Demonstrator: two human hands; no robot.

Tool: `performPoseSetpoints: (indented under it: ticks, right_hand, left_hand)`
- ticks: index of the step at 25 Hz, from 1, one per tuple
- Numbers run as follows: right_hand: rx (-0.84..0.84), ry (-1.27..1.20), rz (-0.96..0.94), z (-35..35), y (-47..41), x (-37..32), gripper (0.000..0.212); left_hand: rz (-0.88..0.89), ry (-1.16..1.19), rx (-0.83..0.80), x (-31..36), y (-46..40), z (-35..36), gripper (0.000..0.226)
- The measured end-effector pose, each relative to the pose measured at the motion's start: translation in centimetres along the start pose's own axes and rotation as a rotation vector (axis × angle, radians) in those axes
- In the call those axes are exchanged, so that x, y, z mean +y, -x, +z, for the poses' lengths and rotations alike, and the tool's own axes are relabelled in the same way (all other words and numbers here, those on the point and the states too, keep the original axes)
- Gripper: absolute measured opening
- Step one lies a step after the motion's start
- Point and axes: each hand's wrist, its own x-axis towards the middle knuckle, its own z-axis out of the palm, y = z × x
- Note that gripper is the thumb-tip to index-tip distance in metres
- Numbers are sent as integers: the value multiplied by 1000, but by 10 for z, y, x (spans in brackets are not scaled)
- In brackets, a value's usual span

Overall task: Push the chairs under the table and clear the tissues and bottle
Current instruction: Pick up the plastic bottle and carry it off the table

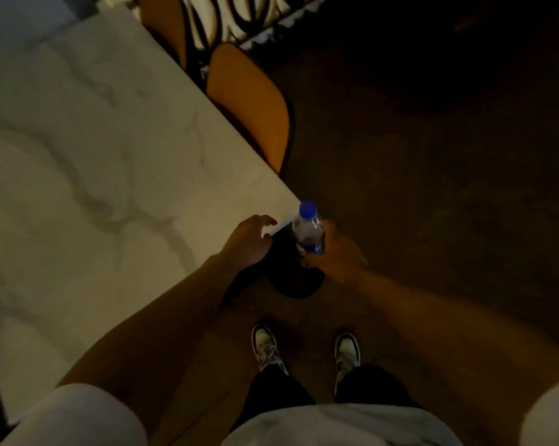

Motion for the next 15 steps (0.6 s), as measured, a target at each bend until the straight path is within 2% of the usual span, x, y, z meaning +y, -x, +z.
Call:
performPoseSetpoints:
  ticks: [3, 7, 11, 15]
  right_hand:
    - [27, 22, 93, 23, -7, 24, 79]
    - [86, -14, 135, 67, -32, 63, 71]
    - [120, -15, 138, 113, -73, 106, 72]
    - [76, -9, 155, 153, -113, 152, 74]
  left_hand:
    - [353, -276, -105, -20, -27, 9, 44]
    - [681, -424, -97, -53, -78, 11, 47]
    - [907, -536, -39, -75, -115, 14, 44]
    - [1009, -421, 24, -91, -127, 21, 42]
